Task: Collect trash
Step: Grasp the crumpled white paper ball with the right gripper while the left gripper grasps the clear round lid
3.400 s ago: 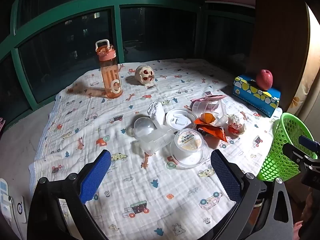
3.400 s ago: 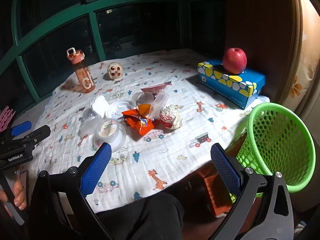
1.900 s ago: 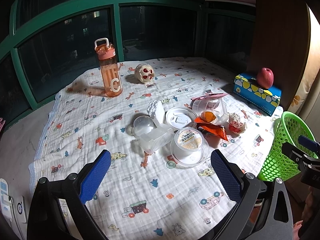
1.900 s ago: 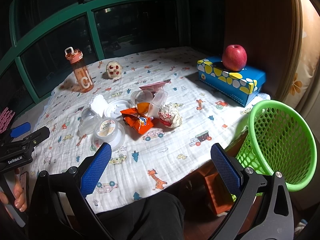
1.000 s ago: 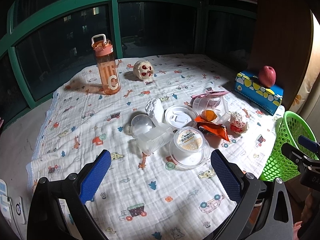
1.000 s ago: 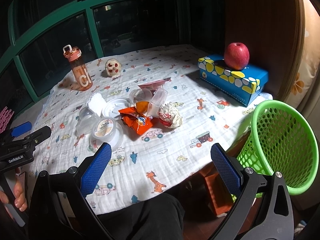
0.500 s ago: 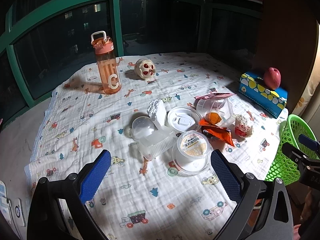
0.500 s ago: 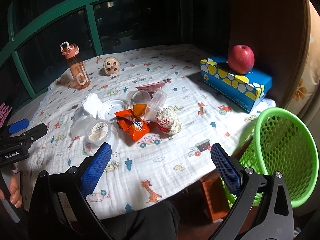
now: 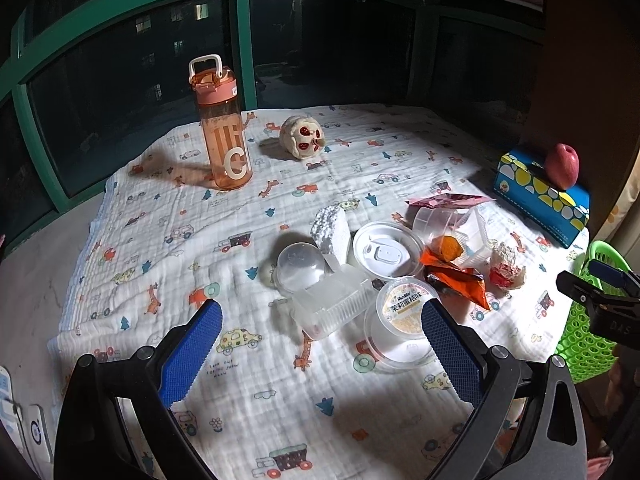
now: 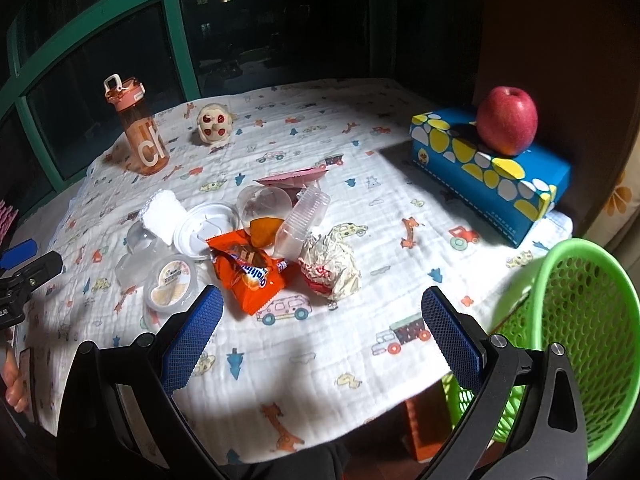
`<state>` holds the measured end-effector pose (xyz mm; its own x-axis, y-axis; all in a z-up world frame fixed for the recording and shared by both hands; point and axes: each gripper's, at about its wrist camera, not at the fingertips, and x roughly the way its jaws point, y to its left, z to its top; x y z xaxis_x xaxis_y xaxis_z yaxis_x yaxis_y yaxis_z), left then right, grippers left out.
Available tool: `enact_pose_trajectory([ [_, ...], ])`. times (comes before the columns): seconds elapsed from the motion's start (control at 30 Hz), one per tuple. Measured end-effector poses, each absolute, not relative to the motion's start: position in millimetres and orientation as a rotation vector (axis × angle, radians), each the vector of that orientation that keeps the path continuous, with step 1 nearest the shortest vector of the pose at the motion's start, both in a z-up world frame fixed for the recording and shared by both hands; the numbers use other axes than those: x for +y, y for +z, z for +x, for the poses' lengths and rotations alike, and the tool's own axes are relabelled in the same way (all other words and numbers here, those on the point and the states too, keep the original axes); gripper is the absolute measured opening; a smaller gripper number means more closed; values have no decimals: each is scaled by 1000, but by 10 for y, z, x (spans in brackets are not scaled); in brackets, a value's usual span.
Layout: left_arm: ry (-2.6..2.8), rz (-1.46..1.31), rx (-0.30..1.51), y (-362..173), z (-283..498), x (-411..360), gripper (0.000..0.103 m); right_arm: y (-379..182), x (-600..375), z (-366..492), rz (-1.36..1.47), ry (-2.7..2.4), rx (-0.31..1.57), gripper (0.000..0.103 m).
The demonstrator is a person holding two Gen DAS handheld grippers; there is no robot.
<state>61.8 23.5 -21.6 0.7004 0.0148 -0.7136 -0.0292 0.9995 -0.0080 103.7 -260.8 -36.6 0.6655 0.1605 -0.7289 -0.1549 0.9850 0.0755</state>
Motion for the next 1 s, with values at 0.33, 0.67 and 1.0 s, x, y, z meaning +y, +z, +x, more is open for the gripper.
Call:
enact_pose_trajectory([
  [0.33, -11, -26, 833, -399, 738, 247, 97, -729, -2575, 1547, 14, 209, 910, 90],
  [0.67, -147, 10, 890, -644, 861, -32, 97, -1027, -2567, 1884, 15, 213, 976, 70],
  [1.0, -245, 31, 938, -892, 1107, -287, 95, -1011, -2669, 1852, 46, 217, 971, 50],
])
